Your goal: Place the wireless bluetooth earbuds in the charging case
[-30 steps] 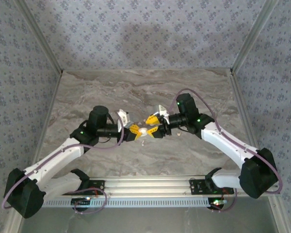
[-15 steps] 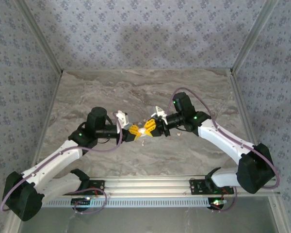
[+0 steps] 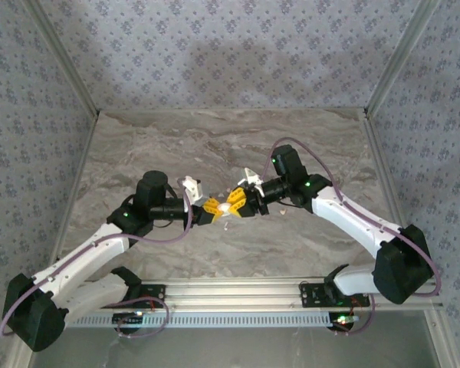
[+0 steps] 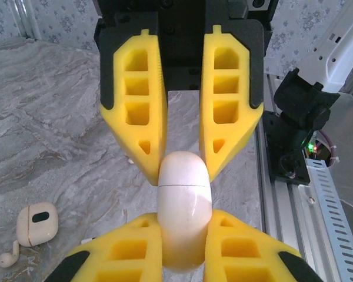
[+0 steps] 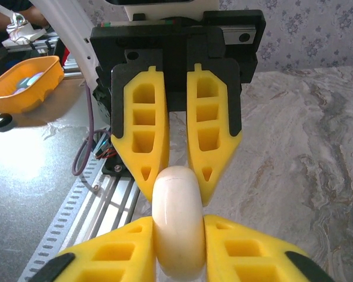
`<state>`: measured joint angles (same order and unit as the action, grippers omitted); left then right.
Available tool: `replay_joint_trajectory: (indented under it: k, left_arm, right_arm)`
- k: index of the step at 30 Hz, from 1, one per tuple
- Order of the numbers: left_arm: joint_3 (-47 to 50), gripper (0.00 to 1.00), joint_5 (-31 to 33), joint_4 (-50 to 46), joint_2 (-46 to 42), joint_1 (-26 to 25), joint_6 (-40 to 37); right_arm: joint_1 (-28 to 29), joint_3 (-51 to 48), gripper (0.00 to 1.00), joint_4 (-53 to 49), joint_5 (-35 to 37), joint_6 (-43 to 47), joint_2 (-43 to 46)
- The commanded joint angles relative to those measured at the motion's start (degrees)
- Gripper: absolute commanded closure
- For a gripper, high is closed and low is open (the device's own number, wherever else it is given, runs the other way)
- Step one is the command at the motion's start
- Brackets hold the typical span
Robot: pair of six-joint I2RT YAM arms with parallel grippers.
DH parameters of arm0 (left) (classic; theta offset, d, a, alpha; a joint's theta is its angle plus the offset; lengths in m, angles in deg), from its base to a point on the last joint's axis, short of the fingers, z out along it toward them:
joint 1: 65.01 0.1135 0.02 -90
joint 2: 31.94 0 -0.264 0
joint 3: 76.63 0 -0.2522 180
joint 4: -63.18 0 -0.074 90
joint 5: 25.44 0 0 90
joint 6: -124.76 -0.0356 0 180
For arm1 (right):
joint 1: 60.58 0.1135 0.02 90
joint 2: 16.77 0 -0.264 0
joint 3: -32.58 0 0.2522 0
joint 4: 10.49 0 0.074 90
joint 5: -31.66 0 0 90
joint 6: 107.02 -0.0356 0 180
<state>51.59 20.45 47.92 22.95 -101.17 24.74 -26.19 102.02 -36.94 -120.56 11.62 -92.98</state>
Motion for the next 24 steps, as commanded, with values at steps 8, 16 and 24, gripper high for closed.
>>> replay_joint_trajectory:
  k: [8,16,24]
  left_arm:
    - [-1.7,0.63,5.4,-4.5,-1.7,-1.2,-6.6]
    - [-2.4,0.50,9.1,-10.9,-1.2,-3.6,-13.6]
    - [-2.7,0.48,8.1,-10.9,1.1,-4.7,-15.2]
  right_arm:
    - [1.2,4.2,0.80,-11.2,6.9,5.2,0.9]
    - [3.1,6.1,0.82,-18.6,17.1,10.2,2.7]
    - [6.4,6.8,0.82,-19.4,20.0,11.1,2.5]
